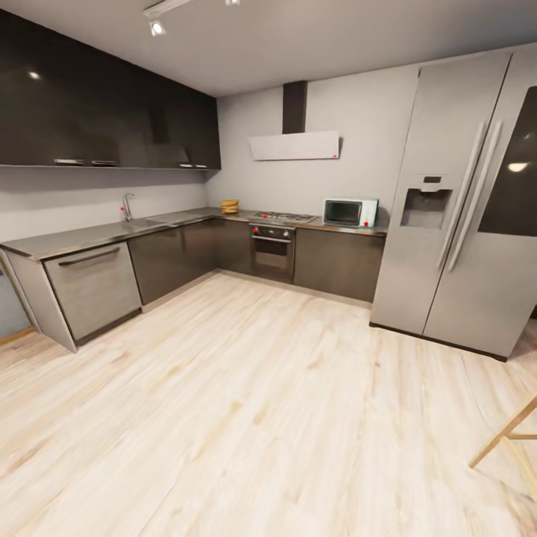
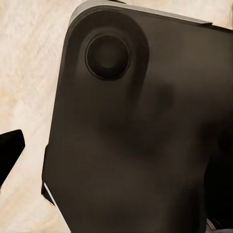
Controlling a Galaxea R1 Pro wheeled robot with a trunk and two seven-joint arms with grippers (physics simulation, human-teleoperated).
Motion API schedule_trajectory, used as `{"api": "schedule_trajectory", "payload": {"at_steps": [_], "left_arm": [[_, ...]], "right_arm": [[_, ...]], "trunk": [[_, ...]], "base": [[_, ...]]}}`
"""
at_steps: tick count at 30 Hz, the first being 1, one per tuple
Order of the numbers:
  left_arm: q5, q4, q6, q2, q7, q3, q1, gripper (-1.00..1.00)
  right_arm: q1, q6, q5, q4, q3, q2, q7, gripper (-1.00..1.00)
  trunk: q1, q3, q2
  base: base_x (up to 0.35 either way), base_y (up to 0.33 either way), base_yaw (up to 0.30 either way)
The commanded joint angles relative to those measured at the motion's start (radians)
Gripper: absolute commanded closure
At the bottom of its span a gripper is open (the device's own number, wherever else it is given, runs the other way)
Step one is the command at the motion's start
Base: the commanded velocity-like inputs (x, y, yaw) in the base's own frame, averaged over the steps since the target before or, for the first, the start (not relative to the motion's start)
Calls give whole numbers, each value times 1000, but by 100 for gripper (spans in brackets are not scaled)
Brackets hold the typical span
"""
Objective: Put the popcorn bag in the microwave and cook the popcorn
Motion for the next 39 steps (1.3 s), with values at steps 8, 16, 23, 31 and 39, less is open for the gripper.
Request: {"api": "schedule_trajectory", "payload": {"at_steps": [8, 16, 23, 31, 39], "left_arm": [[4, -1, -3, -1, 1, 4, 0, -100], [2, -1, -5, -2, 1, 5, 0, -100], [2, -1, -5, -2, 1, 5, -1, -100], [4, -1, -6, -2, 1, 6, 0, -100], [4, -1, -5, -2, 1, 6, 0, -100]], "right_arm": [[0, -4, 2, 1, 1, 0, 2, -100], [-1, -2, 1, 1, 1, 0, 5, -100], [0, -2, 0, 1, 1, 0, 4, -100], [0, -2, 0, 1, 1, 0, 5, -100], [0, -1, -1, 1, 1, 0, 3, -100]], "trunk": [[1, -1, 0], [1, -1, 0], [1, -1, 0], [1, -1, 0], [1, -1, 0]], "base": [[326, 0, 0], [326, 0, 0], [326, 0, 0], [326, 0, 0], [326, 0, 0]]}}
